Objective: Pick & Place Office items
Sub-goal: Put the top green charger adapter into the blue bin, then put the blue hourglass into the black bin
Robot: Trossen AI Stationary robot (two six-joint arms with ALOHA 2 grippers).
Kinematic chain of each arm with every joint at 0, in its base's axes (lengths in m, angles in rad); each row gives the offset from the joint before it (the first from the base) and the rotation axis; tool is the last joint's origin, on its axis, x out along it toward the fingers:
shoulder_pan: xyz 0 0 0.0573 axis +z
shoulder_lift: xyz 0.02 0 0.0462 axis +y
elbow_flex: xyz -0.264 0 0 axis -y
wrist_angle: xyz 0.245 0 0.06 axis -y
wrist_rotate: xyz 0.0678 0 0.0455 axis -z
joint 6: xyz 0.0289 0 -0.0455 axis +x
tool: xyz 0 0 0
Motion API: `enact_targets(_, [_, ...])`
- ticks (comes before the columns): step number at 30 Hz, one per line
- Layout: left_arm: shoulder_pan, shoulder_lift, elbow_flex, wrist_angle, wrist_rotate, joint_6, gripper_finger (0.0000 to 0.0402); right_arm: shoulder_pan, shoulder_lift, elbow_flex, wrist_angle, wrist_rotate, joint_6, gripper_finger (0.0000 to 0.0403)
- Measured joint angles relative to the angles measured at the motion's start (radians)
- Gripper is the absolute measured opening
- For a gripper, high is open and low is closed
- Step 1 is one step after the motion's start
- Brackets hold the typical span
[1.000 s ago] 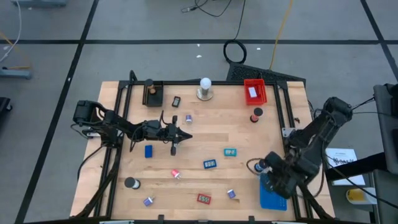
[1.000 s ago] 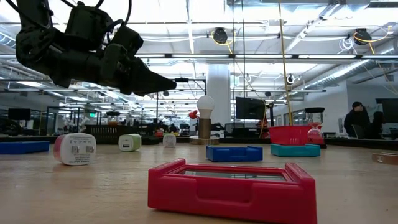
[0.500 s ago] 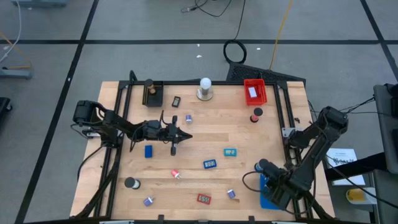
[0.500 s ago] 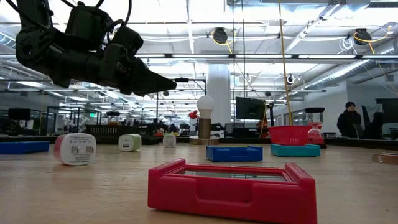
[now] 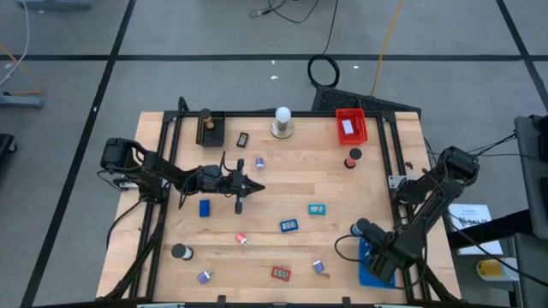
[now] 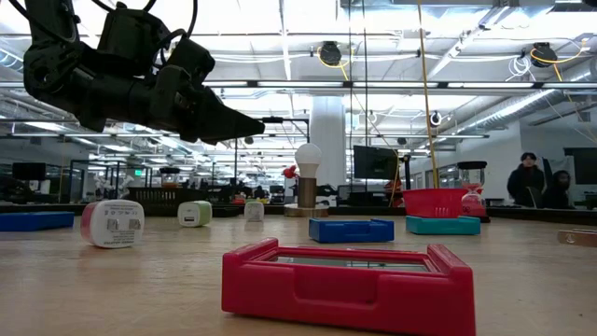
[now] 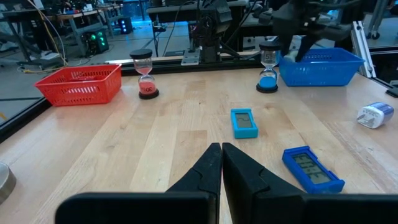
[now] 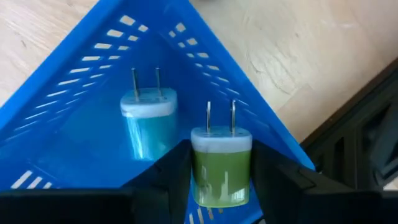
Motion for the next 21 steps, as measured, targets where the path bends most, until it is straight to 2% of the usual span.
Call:
enact_targets(8, [0.0, 0.0, 0.0, 0.0, 0.0, 0.0, 0.0021, -0.001, -0.002, -0.022, 0.012, -0.003, 0.0, 0.0182])
enact_targets(12, [0.0, 0.0, 0.0, 0.0, 0.0, 0.0, 0.0021, -0.007, -0.024, -0.022, 0.012, -0.004, -0.004, 0.019])
enact_targets(16, [0.0, 0.0, 0.0, 0.0, 0.0, 0.003, 0.0021, -0.036, -0.07, -0.022, 0.026, -0.004, -0.004, 0.0174])
enact_targets(21, [0.0, 0.0, 0.0, -0.001, 0.0, 0.003, 0.0021, -0.081, -0.122, -0.022, 0.021, -0.002, -0.075, 0.012])
